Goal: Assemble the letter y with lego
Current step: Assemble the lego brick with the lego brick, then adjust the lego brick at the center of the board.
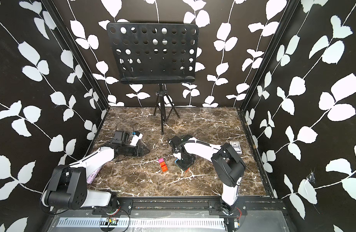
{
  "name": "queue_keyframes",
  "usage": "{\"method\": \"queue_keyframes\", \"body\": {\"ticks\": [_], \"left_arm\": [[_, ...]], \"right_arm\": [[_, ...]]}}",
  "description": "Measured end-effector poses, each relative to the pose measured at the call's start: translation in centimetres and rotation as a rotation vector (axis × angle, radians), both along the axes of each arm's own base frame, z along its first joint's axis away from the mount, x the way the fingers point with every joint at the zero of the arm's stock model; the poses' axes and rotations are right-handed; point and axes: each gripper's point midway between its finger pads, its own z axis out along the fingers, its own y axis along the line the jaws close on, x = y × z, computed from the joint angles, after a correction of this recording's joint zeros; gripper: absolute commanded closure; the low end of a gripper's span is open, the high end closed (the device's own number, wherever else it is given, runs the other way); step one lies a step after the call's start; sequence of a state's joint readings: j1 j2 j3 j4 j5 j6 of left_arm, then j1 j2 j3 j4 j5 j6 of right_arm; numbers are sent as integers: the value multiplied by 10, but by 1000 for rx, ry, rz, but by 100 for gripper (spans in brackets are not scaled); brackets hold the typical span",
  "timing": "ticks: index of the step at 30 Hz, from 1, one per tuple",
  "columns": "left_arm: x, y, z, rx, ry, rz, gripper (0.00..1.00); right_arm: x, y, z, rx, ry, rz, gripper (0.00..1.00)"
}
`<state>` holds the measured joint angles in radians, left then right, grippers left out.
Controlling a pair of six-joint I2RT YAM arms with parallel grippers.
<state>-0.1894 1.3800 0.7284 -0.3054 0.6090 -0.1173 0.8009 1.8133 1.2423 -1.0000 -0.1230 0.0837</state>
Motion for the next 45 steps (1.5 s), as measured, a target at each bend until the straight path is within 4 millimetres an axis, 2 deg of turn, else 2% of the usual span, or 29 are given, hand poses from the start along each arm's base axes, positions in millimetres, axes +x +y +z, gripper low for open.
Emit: {"method": "queue_keyframes", "body": {"ticks": [12, 19, 22, 24, 27, 28, 31, 33, 37, 41, 43, 45], "left_arm": [[0, 0, 0, 1, -2, -3, 35], [0, 0, 0, 1, -2, -2, 35], [0, 0, 0, -1, 0, -1, 35], [0, -1, 0, -4, 2, 0, 35], [-3, -5, 0, -8, 6, -13, 35], [-4, -7, 0, -8, 9, -21, 35], [-9, -17, -4, -11, 26, -59, 34], [-8, -27, -6, -10, 37, -97, 33], [5, -54, -2, -13, 39, -182, 33], [17, -90, 2, -24, 17, -283, 33], [15, -106, 0, -30, 21, -327, 33], [9, -120, -4, -36, 39, -373, 34]], "right_arm": [[-4, -5, -3, -33, 21, 30, 77], [4, -7, -4, -9, 26, -86, 76], [11, -22, -3, -6, 36, -160, 74], [17, -35, -3, -17, 38, -199, 69], [24, -48, -3, -40, 32, -223, 48], [26, -52, -3, -49, 25, -223, 44], [29, -55, 1, -54, 9, -228, 39], [34, -52, 10, -32, -20, -233, 39], [46, -43, 44, 65, -124, -275, 39], [52, -31, 84, 224, -238, -350, 39], [52, -27, 95, 299, -272, -395, 40], [48, -24, 96, 358, -282, -442, 40]]}}
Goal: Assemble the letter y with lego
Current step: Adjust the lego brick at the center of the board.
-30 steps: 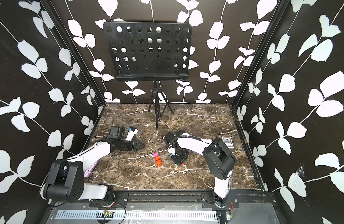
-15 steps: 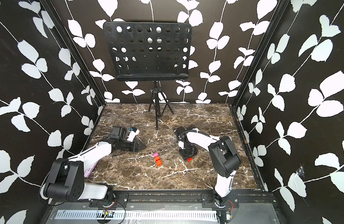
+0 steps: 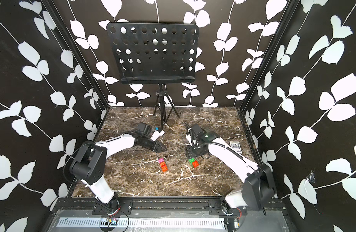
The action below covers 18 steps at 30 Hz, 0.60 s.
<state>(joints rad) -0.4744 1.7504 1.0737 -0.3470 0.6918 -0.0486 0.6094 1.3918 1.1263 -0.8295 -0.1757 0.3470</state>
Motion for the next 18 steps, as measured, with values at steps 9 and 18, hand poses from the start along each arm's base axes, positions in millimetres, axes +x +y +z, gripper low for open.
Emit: {"method": "queue_keyframes", "body": {"ticks": [9, 18], "left_arm": [[-34, -17, -20, 17, 109, -110, 35], [-54, -5, -29, 57, 156, -149, 36]], "right_arm": [[-10, 9, -23, 119, 46, -104, 41], [-8, 20, -22, 176, 47, -127, 41]]}}
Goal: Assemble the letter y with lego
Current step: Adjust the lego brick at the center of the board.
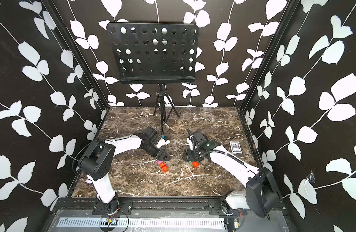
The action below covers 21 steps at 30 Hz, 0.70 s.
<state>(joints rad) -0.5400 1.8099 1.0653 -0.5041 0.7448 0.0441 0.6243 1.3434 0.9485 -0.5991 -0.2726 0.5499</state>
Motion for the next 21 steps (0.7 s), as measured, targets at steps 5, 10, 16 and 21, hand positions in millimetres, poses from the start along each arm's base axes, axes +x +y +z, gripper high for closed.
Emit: {"method": "queue_keyframes", "body": {"ticks": [5, 10, 16, 21], "left_arm": [[-17, 10, 0, 11, 21, -2, 36], [-28, 19, 11, 5, -2, 11, 34], [-35, 42, 21, 25, -17, 111, 34], [-54, 57, 15, 28, 36, 194, 27]], "right_arm": [[2, 7, 3, 24, -11, -3, 41], [-1, 20, 5, 55, -18, -1, 41], [-7, 46, 1, 138, -2, -25, 41], [-10, 58, -14, 213, 43, -90, 39]]}}
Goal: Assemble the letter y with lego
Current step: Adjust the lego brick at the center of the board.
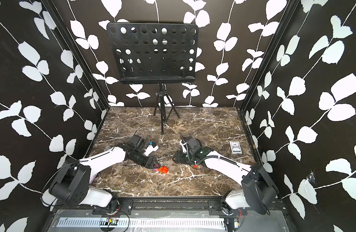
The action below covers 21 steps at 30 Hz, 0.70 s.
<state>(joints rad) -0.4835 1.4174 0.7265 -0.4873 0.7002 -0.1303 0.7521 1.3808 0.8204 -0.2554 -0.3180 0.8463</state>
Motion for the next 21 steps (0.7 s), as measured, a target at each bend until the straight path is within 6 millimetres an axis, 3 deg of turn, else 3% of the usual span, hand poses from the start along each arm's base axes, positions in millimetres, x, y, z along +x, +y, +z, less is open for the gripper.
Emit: {"method": "queue_keyframes", "body": {"ticks": [7, 12, 21], "left_arm": [[-21, 8, -14, -19, 90, 115, 29], [-15, 6, -14, -44, 86, 173, 28], [-4, 1, -13, -77, 61, 205, 28]], "right_arm": [[-13, 7, -19, 78, 84, -99, 38], [-33, 30, -29, 128, 138, -113, 37], [-33, 50, -50, 179, 197, -185, 36]]}}
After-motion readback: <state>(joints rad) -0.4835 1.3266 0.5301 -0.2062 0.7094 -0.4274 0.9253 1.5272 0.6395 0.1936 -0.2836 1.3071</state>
